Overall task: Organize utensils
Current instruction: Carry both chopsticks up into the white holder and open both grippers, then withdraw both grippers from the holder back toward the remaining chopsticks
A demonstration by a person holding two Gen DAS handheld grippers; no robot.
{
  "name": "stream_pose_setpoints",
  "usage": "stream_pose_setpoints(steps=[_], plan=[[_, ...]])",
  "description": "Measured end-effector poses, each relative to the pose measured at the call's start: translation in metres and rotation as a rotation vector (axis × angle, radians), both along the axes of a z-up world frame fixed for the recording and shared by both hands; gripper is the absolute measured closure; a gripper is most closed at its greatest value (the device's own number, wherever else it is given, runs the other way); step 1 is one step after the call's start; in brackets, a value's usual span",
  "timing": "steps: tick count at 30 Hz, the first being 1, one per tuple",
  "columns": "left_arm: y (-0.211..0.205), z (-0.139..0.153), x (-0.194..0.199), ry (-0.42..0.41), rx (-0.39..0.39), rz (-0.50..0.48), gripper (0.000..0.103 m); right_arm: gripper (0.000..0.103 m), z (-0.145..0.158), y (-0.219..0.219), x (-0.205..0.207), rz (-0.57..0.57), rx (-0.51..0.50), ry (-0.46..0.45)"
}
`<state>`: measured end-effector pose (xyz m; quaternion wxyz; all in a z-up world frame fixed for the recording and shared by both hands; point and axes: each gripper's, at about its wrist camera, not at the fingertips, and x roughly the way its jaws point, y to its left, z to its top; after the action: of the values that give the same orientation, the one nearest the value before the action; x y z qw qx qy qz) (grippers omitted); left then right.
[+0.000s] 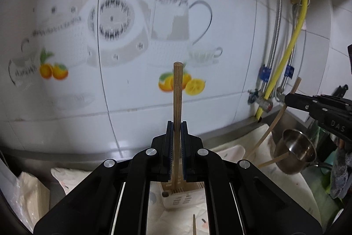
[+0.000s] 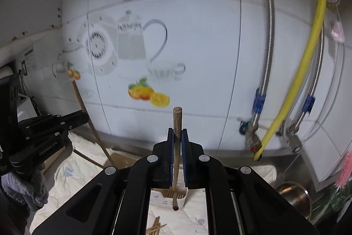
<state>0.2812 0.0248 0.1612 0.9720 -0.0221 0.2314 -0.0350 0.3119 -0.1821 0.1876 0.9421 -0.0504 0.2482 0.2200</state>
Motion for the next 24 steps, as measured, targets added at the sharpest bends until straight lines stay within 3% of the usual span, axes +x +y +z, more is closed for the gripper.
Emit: stream_pose_setpoints(steps=[9,12,14,16,21,23,24], plan=[[0.009,-0.022,0.001,0.058,-0.023,-0.011,0.092,0.095,-0.031,0.001,0.012,-0.016,-0.019,0.065],[0.01,-0.02,-0.005,0.05,-0.026,-0.009,0.078,0.085,-0.031,-0.001,0.01,-0.021,-0.017,0.062],[0.012,-0.018,-0.014,0.037,-0.031,0.003,0.055,0.076,-0.029,-0.003,0.004,-0.029,-0.028,0.048],[0.014,-0.016,-0.026,0.022,-0.033,0.004,0.053,0.065,-0.027,-0.005,-0.004,-0.038,-0.032,0.029],[0.013,-0.015,-0.062,0.001,-0.027,0.018,0.027,0.037,-0.024,-0.013,-0.038,-0.046,-0.043,-0.031],[0.014,-0.017,-0.077,-0.006,-0.028,0.024,0.012,0.029,-0.024,-0.016,-0.056,-0.051,-0.05,-0.062],[0.015,-0.019,-0.088,-0.016,-0.032,0.026,0.012,0.026,-0.025,-0.017,-0.064,-0.056,-0.055,-0.079]])
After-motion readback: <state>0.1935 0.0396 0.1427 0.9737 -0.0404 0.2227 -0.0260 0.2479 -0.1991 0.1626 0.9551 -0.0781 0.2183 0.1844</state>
